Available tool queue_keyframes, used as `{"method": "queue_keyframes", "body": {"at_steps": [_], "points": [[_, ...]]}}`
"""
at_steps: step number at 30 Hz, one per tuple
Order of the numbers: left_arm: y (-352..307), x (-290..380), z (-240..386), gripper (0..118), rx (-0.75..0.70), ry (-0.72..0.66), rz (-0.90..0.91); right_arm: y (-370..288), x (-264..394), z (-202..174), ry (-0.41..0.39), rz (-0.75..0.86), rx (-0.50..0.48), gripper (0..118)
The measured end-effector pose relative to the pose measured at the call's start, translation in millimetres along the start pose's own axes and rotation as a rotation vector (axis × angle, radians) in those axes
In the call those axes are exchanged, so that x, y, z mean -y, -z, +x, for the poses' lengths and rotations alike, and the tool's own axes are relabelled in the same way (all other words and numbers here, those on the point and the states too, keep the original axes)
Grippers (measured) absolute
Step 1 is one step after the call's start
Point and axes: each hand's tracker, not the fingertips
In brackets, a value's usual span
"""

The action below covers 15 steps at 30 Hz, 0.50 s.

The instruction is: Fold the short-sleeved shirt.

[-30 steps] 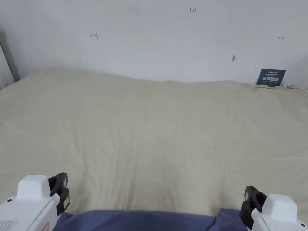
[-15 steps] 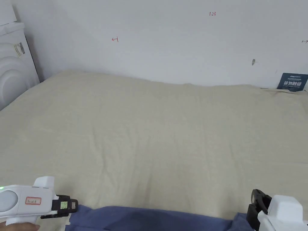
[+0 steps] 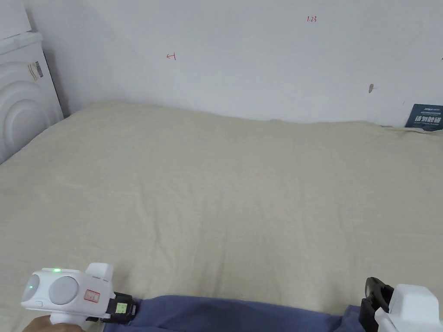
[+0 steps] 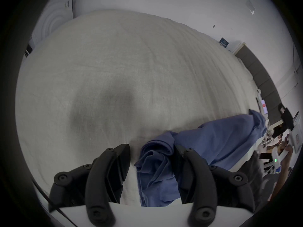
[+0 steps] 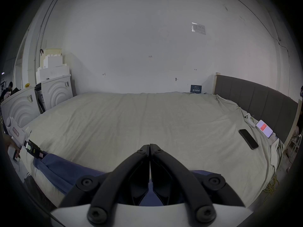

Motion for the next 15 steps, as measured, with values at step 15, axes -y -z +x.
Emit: {"method": "queue_keyframes", "body": {"at_steps": [15], "points": [[-32, 14, 26, 6, -0.082, 0.088, 0.057, 3, 3, -12, -0.017, 0.001, -0.036, 0]]}}
